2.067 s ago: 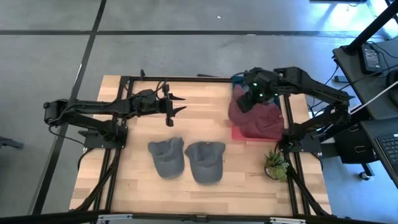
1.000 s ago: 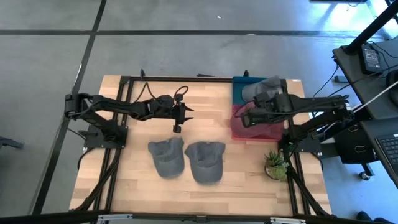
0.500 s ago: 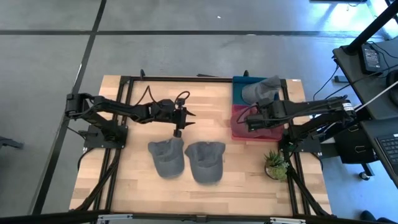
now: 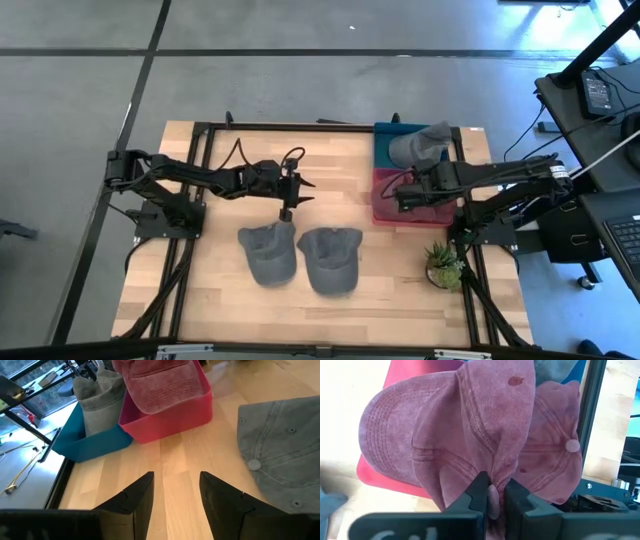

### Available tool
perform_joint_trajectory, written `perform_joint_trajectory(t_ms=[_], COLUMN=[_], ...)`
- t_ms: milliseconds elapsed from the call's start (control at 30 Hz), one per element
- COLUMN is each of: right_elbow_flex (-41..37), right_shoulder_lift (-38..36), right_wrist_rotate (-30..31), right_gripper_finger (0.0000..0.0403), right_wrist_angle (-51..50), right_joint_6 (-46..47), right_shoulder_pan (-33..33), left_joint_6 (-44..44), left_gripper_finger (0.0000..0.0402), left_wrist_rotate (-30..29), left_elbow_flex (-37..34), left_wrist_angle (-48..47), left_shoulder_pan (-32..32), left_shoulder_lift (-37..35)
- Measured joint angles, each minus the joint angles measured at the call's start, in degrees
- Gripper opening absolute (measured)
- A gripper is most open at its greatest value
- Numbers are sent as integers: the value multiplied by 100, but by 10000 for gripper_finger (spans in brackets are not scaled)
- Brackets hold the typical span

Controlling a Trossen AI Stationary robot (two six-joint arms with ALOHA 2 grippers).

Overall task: Pick & Place hat
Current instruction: Put the red cap into the pink bin

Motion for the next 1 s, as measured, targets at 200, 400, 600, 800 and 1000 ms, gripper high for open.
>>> perform_joint_trajectory(t_ms=[200,400,600,800,1000], right_elbow_flex=[0,0,0,0,4], right_shoulder_lift=[-25,-179,-335,-388,-505], right_wrist_rotate=[-211,-258,-251,-127,-185], right_gripper_finger=[28,28,28,28,28], right_wrist_angle=[2,-2,-1,4,-8], right_joint_6=[-337,-689,-1135,-1501,-1425], right_shoulder_pan=[-128,-273,-448,-635,-806], left_joint_6=[0,3,2,-28,-98], left_gripper_finger=[152,154,152,156,153], left_wrist_rotate=[0,2,0,0,0], left_elbow_flex=[0,0,0,0,0], left_wrist_angle=[-1,-3,-3,-3,-3], left_shoulder_pan=[-29,-110,-114,-114,-114], left_shoulder_lift=[0,0,0,0,0])
